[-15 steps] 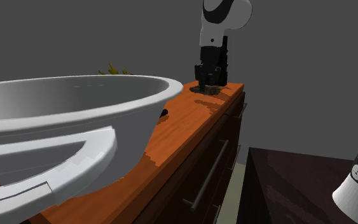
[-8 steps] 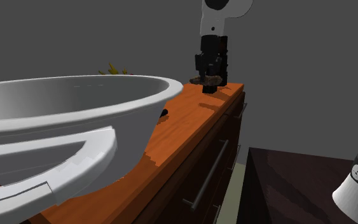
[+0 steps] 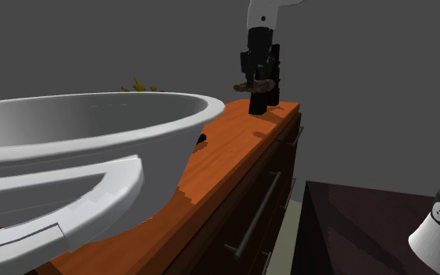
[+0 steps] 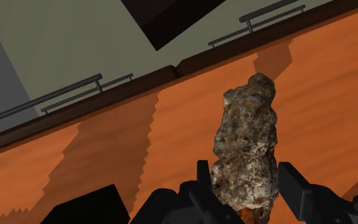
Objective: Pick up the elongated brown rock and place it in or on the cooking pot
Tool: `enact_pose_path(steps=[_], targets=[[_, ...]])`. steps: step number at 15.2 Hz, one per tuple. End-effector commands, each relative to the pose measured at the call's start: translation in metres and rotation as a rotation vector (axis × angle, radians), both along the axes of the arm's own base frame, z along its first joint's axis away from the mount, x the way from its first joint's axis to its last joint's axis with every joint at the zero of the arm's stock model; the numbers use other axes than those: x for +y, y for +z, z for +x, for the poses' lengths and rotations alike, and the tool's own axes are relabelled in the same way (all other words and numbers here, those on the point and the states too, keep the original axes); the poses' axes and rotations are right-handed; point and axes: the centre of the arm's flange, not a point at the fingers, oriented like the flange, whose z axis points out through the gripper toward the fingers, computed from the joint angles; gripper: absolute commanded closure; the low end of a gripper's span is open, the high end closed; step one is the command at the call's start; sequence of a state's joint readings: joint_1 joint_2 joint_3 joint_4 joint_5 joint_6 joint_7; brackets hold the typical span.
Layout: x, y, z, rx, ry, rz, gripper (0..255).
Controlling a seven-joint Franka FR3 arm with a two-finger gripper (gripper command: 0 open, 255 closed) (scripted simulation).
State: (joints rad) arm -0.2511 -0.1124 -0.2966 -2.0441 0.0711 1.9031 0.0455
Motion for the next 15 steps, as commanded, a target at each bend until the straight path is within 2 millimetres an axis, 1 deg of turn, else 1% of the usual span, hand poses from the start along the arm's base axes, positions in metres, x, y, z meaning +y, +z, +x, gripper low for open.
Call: enact_pose_path(steps=[1, 15], targets=[[0.000, 0.010, 0.001, 0.000, 0.000, 0.000, 255], [0.000, 0.084, 0.001, 0.000, 0.000, 0.000, 255]])
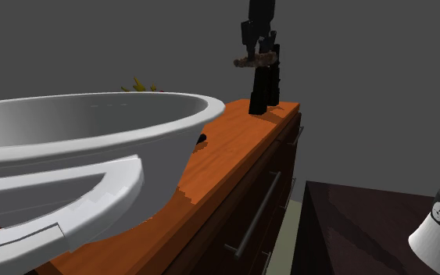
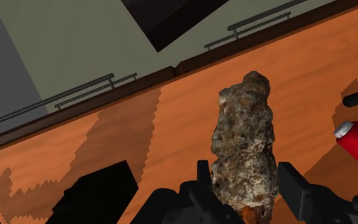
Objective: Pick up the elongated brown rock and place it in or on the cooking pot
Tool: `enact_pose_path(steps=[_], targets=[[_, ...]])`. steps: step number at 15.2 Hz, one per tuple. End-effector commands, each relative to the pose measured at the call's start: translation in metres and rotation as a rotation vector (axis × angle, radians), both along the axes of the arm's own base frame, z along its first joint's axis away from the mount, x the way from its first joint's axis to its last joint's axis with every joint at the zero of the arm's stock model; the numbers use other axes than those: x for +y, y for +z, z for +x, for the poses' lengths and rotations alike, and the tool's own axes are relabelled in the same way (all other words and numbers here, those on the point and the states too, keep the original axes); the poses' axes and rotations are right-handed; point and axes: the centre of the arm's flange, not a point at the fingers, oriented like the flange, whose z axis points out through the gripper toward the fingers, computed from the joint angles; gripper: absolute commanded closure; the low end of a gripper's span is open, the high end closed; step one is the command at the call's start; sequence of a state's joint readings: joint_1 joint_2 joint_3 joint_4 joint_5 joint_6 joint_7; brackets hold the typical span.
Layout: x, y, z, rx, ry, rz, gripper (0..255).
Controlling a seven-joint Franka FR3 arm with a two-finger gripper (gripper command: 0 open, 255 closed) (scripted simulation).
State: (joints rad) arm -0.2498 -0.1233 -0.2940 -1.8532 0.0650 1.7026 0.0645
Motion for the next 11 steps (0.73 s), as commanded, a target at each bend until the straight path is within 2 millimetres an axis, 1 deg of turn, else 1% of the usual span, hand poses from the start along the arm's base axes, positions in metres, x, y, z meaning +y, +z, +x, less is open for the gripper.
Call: enact_pose_path(steps=[1, 3, 11], targets=[[0.001, 0.010, 0.000, 0.000, 0.000, 0.000, 255], [0.001, 0.019, 0.000, 0.000, 0.000, 0.000, 255], [0.101, 0.020, 0.033, 0.000, 0.000, 0.000, 255]])
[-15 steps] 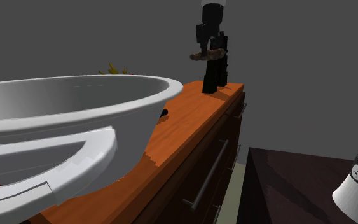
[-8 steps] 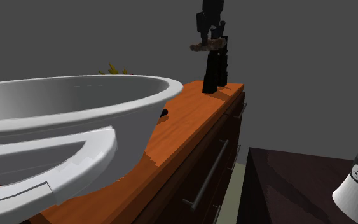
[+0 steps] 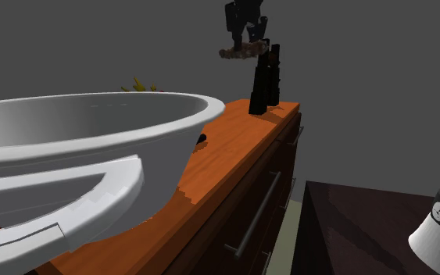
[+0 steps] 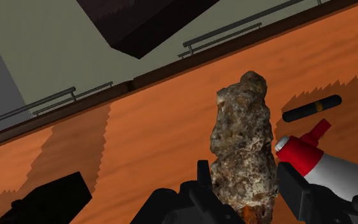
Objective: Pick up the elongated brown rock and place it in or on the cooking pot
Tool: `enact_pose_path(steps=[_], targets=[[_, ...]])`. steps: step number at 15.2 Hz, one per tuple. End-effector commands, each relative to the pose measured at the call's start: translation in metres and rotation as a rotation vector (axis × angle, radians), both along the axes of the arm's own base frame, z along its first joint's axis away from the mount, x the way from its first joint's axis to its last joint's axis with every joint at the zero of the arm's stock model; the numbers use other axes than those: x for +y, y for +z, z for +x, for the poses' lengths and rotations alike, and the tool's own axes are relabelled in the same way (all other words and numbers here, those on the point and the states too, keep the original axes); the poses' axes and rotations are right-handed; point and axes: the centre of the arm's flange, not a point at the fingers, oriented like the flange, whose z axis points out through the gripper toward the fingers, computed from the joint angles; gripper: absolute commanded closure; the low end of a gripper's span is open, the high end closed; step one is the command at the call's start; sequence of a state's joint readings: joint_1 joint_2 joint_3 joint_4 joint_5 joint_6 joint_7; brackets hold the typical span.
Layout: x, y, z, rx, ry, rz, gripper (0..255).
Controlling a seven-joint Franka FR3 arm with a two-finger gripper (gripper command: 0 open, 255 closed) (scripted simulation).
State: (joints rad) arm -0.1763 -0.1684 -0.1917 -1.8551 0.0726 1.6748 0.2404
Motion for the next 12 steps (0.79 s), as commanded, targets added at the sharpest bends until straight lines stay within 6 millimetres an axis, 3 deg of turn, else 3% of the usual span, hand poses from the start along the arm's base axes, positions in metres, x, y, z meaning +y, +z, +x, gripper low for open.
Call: enact_pose_path(steps=[1, 12], targets=[[0.025, -0.001, 0.010, 0.000, -0.002, 0.000, 255], [0.163, 0.000, 0.055, 0.000, -0.002, 0.000, 255]])
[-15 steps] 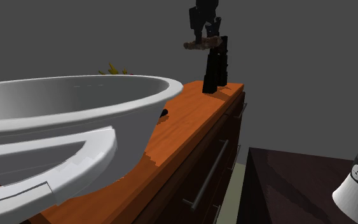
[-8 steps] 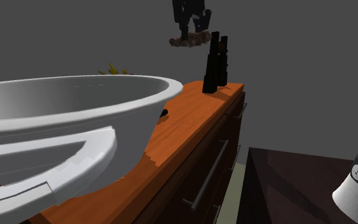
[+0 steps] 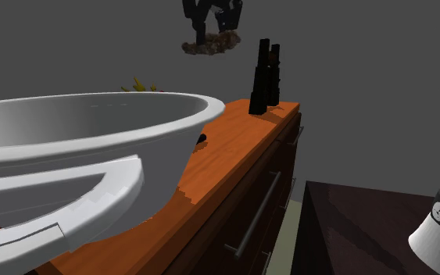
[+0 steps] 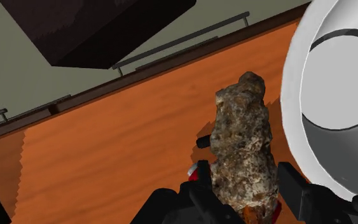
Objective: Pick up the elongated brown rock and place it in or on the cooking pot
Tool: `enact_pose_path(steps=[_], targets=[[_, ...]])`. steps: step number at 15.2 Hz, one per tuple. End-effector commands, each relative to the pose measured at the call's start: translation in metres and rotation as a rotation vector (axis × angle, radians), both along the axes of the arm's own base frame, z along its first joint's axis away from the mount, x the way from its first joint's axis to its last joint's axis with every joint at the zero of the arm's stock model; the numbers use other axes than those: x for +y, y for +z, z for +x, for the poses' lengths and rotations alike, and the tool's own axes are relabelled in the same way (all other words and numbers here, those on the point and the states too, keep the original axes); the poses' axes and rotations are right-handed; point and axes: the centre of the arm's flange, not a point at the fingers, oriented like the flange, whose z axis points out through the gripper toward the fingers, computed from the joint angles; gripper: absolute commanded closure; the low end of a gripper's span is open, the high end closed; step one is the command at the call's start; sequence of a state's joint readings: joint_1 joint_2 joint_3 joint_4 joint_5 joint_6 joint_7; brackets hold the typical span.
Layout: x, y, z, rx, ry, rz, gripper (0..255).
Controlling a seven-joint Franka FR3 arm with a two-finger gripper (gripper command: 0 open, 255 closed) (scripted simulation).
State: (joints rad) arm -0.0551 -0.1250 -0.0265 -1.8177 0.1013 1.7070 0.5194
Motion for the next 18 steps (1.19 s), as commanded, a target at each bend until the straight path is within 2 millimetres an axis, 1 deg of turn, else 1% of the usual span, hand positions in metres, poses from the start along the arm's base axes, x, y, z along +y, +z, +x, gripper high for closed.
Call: enact_pose_path(steps=[1, 17, 18], targets=[[0.027, 0.000, 0.010, 0.000, -0.001, 0.000, 255], [0.228, 0.002, 0.076, 0.000, -0.001, 0.000, 255], [0.238, 0.002, 0.079, 0.000, -0.001, 0.000, 255]])
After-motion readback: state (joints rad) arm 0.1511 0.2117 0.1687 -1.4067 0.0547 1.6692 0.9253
